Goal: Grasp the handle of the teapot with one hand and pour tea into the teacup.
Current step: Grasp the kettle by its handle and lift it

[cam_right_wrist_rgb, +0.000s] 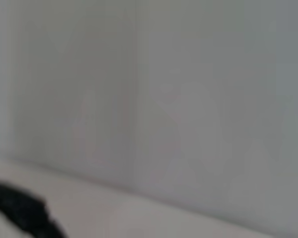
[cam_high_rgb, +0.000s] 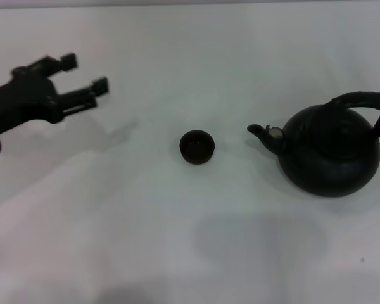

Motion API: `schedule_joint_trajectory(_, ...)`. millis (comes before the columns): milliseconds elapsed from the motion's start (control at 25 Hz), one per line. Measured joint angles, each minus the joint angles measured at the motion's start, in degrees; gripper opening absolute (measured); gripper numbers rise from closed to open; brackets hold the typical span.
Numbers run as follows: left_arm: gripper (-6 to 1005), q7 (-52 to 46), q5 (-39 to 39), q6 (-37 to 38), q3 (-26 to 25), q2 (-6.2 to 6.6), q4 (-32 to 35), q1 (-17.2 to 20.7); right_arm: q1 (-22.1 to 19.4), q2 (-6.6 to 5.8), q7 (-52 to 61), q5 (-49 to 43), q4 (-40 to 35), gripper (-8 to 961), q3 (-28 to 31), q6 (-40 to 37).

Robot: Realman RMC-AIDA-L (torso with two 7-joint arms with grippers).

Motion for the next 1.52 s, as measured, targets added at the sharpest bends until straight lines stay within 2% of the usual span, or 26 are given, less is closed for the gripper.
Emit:
schedule_joint_trajectory(160, 874, 13.14, -7.83, -5.48, -5.92, 0.02, -11.93, -0.84, -7.59, 2.77, 10.21, -14.57, -16.55, 864, 1.56, 3.88)
schedule_joint_trajectory(240, 873, 17.53, -10.24, -6.98, -8.06, 0.01, -15.98, -1.03, -9.56, 3.04, 16.43, -20.32, -21.52, 864, 2.41, 2.67)
schedule_joint_trajectory(360, 873, 24.47, -14.43, -8.54, -10.17, -0.06, -21.4, -0.89, -10.54, 2.99, 24.91, -26.56, -24.64, 864, 3.77, -0.96)
schedule_joint_trajectory(440, 873, 29.54, -18.43, -10.16, -10.99, -0.07, -25.23, -0.48, -10.67, 3.05, 28.65, -29.5, -25.29, 864, 4.6, -3.96)
schedule_joint_trajectory(760, 873, 32.64, -21.5, -11.04, -12.22, 0.05, -28.92, -0.49, -10.15, 3.17, 30.68, -29.88, -23.31, 864, 4.45, -10.89)
schedule_joint_trajectory(1120, 872, 32.98, -21.7, -11.24, -12.67, 0.01, -29.27, -0.84, -5.58, 3.17, 30.77, -29.86, -18.33, 864, 4.21, -11.1)
schedule_joint_trajectory(1320, 872, 33.05, -21.75, -11.28, -12.68, 0.01, -29.31, -0.64, -4.65, 3.05, 30.67, -29.89, -17.54, 841, 4.4, -10.79)
schedule_joint_trajectory(1520, 872, 33.17, -21.78, -10.84, -12.68, 0.01, -29.35, -0.86, -3.64, 3.1, 30.62, -29.95, -16.58, 756, 4.34, -10.59)
